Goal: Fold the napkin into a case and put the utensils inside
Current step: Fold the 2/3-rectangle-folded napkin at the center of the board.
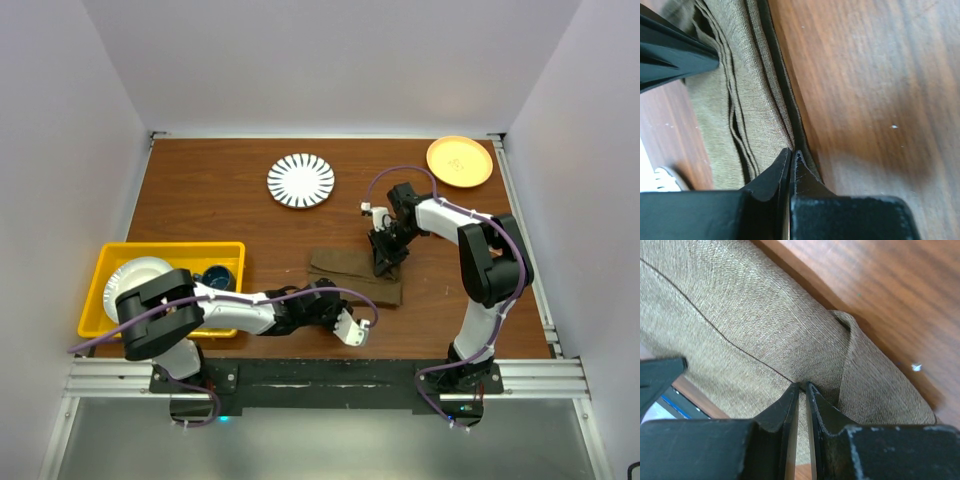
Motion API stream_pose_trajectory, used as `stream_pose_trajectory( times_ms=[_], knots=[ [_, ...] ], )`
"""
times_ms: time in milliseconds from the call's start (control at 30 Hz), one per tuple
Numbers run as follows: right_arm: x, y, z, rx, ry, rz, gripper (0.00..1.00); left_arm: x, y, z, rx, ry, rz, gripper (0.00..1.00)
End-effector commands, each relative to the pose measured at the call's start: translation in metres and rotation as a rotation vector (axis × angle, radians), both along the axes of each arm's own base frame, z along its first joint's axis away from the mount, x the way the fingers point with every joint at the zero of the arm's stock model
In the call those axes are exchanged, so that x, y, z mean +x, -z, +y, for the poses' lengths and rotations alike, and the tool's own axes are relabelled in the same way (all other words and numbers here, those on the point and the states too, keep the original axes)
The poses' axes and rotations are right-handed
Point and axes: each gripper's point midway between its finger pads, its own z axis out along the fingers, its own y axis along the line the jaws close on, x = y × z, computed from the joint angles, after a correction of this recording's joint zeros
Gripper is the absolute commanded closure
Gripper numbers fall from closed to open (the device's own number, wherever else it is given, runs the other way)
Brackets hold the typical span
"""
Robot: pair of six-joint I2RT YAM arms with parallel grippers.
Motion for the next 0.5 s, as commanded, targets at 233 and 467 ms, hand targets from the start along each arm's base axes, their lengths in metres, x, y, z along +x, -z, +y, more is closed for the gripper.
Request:
stream_pose_trajectory(
  times_ms=[233, 467],
  knots=[
    [0.013, 0.008, -0.036, -0.19, -0.115, -0.087, 0.83, -0.022, 0.023, 0.01, 0.072, 0.031, 0.134, 1.0],
    [0.004, 0.019, -0.032, -0.173, -0.119, -0.051, 0.83, -0.009, 0.019, 0.003, 0.059, -0.016, 0.108, 0.69]
  ],
)
